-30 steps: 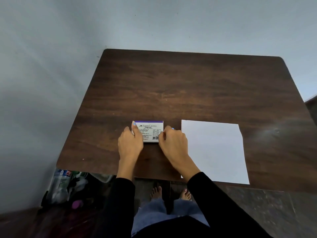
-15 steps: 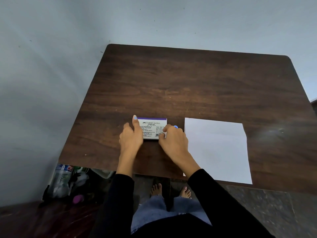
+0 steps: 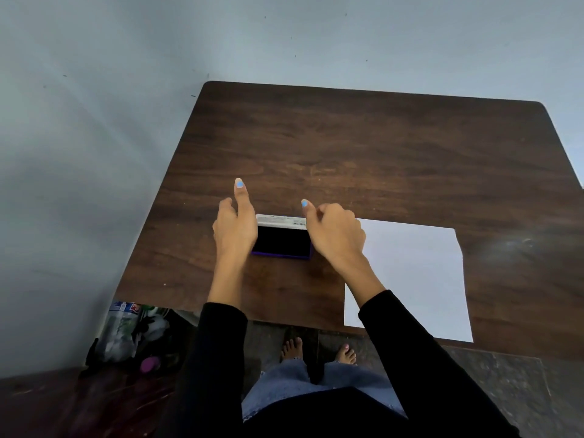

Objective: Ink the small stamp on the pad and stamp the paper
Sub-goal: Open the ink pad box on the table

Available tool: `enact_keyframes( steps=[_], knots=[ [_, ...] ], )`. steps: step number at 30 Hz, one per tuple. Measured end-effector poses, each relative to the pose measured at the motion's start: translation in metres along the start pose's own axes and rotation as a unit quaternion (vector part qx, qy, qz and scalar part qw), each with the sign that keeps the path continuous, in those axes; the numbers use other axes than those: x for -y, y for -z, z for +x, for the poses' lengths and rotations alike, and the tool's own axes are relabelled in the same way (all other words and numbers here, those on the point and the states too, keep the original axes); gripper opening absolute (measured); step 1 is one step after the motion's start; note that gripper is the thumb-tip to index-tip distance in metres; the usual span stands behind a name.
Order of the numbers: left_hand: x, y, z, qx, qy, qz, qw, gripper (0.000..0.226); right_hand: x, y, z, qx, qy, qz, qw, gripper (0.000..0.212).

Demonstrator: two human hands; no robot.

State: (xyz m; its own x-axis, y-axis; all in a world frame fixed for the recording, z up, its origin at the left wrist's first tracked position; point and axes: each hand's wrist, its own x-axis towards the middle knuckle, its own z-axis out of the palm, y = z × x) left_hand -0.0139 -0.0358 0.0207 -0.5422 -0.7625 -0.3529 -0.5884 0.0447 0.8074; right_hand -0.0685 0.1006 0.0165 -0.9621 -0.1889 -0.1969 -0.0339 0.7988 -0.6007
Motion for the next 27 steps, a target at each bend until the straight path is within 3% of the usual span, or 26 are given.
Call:
enact_keyframes(
  steps=[9, 27],
  knots=[
    [-0.013, -0.012, 0.021, 0.014, -0.052, -0.095, 0.994, 0.043, 0.006, 0.002, 0.03, -0.032, -0.001, 0.056, 0.998, 0.055],
    [-0.019, -0.034, 0.069, 0.077, 0.007, -0.095, 0.992, 0.048, -0.002, -0.025, 0.078, 0.02, -0.097, 0.102, 0.99, 0.042]
  ],
)
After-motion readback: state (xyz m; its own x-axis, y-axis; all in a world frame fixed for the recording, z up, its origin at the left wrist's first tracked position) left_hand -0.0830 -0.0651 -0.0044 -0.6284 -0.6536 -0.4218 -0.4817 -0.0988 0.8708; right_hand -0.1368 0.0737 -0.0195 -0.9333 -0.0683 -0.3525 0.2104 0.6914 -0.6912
